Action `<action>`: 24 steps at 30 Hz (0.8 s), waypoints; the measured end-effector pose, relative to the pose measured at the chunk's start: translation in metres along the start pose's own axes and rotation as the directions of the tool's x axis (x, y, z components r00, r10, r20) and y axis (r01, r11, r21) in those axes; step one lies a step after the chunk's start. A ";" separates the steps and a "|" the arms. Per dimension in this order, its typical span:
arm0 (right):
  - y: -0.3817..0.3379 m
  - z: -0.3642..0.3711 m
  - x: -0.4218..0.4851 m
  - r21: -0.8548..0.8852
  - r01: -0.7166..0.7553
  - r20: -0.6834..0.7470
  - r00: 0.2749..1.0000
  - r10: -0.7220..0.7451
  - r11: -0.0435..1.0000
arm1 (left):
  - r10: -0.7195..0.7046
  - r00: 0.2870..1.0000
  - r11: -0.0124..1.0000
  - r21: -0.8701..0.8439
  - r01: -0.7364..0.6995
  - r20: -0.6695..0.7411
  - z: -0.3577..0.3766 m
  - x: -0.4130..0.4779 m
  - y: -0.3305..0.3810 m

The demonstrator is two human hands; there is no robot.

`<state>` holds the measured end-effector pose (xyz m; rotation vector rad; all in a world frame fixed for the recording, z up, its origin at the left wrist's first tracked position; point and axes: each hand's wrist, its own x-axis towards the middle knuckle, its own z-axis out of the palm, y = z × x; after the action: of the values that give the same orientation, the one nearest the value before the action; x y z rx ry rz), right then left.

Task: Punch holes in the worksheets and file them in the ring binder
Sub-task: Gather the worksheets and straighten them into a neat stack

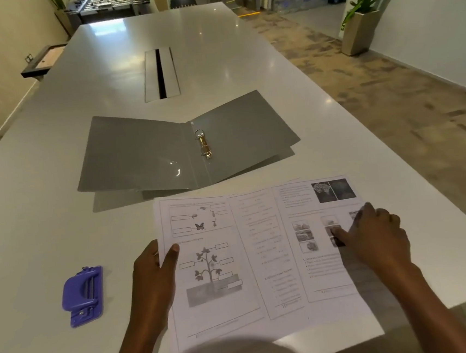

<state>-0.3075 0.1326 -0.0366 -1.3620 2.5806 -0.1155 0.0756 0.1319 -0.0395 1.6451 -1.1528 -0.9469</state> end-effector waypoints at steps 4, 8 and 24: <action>0.004 -0.005 0.002 -0.008 0.032 0.007 0.999 -0.032 0.999 | -0.005 1.000 1.000 0.018 0.005 0.007 0.006 0.003 0.005; 0.010 -0.014 0.008 0.052 0.024 0.016 1.000 -0.025 0.998 | 0.009 0.999 1.000 -0.002 -0.009 0.038 0.009 0.003 0.009; 0.037 -0.041 0.026 0.776 0.058 -0.064 0.998 -0.012 0.628 | -0.019 0.999 0.998 0.060 0.017 0.034 0.001 0.010 0.011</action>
<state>-0.3608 0.1308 -0.0075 -1.0387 2.0672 -1.1508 0.0747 0.1202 -0.0303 1.6953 -1.2017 -0.9634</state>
